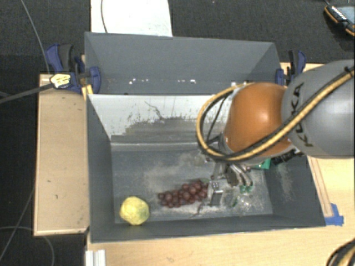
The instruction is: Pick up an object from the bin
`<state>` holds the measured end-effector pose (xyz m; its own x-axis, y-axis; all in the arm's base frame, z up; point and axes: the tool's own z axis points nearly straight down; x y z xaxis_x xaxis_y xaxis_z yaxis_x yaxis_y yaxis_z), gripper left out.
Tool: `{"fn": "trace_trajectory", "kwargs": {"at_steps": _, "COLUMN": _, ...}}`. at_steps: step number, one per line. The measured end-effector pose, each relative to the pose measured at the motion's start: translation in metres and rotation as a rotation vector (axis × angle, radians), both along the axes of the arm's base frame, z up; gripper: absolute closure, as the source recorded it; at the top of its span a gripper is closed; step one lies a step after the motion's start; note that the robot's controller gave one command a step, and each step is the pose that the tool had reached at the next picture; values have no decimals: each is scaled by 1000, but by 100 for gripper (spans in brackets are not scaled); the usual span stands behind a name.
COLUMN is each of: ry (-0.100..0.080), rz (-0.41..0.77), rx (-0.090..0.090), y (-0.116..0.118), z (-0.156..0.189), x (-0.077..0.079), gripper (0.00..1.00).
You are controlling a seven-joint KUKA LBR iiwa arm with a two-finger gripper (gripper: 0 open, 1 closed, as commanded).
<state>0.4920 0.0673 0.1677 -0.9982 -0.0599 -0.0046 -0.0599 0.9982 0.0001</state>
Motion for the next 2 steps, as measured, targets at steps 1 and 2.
{"fn": "trace_trajectory", "kwargs": {"at_steps": 1, "ry": 5, "rz": 51, "rx": -1, "y": -7, "z": -102, "x": -6, "gripper": 0}}
{"fn": "trace_trajectory", "kwargs": {"at_steps": 2, "ry": -13, "rz": -25, "rx": 3, "y": 20, "z": -98, "x": 6, "gripper": 100}}
